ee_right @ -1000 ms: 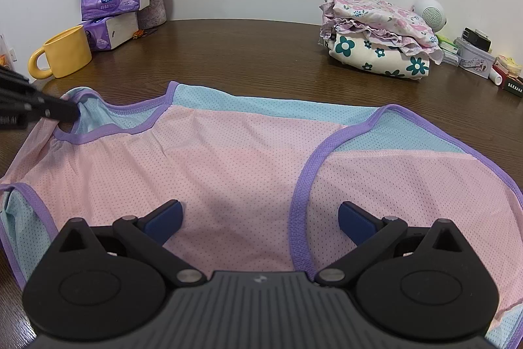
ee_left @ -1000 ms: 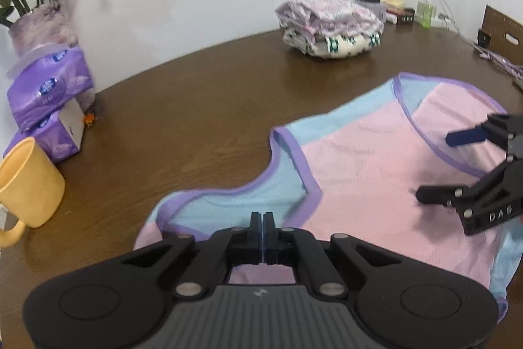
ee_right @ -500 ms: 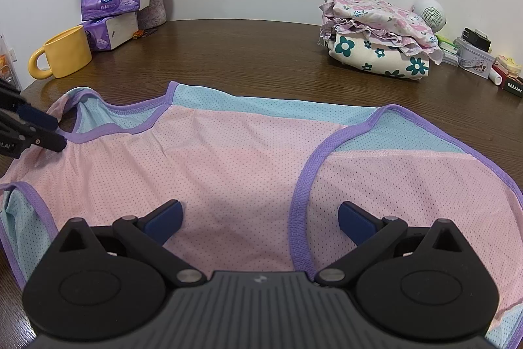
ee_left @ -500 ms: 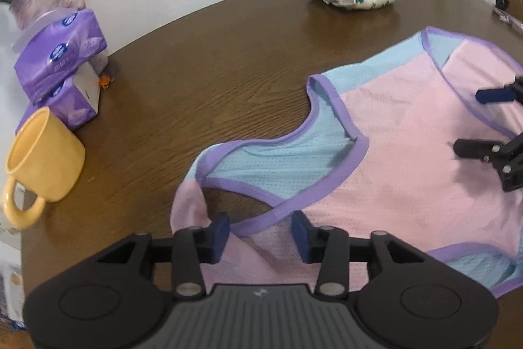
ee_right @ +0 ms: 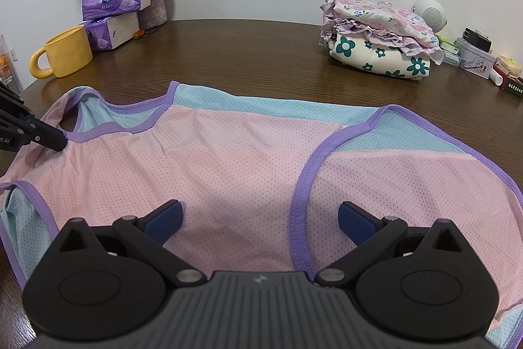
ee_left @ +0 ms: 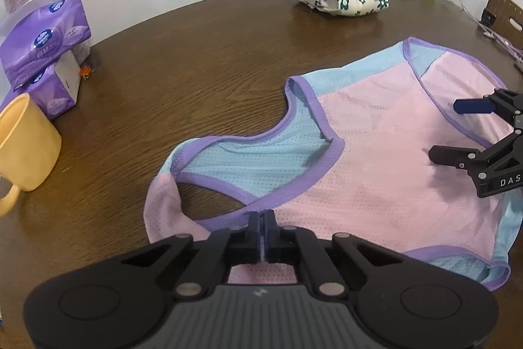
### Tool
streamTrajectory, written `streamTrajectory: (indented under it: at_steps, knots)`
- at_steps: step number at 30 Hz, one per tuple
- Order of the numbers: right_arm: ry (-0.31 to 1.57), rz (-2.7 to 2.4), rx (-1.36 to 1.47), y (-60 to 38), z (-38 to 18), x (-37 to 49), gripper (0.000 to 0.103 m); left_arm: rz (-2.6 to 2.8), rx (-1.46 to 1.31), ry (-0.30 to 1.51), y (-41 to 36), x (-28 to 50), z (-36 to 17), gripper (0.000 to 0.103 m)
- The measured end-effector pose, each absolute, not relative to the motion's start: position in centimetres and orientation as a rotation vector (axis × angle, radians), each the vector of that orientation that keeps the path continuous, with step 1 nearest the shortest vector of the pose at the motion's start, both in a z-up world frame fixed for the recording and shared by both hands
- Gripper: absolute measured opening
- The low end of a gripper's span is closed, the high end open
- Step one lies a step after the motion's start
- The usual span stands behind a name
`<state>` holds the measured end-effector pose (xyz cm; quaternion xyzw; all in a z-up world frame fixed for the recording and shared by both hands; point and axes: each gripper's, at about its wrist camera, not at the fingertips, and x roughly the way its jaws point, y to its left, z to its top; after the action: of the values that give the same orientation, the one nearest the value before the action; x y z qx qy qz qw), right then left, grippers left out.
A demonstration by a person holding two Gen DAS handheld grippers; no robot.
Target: Fold clothes
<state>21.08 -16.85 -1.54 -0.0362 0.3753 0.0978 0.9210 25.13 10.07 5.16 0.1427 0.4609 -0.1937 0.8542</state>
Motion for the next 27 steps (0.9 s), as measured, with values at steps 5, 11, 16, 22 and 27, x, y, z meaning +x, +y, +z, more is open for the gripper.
streamTrajectory:
  at_steps: [5, 11, 16, 22, 27]
  knots:
    - [0.77, 0.201, -0.074, -16.9, -1.6, 21.0, 0.102, -0.411, 0.275, 0.969, 10.4, 25.0, 5.2, 0.002]
    - [0.77, 0.201, -0.074, -16.8, -1.6, 21.1, 0.102, -0.397, 0.259, 0.947, 10.9, 25.1, 6.1, 0.02]
    - [0.769, 0.201, -0.075, -16.8, -1.6, 21.1, 0.102, -0.401, 0.274, 0.984, 11.1, 25.7, 5.6, 0.036]
    - [0.769, 0.201, -0.074, -16.8, -1.6, 21.1, 0.102, -0.406, 0.274, 0.975, 11.7, 25.9, 5.1, 0.044]
    - [0.768, 0.2, -0.074, -16.8, -1.6, 21.0, 0.102, -0.396, 0.265, 0.958, 12.0, 25.9, 5.1, 0.006]
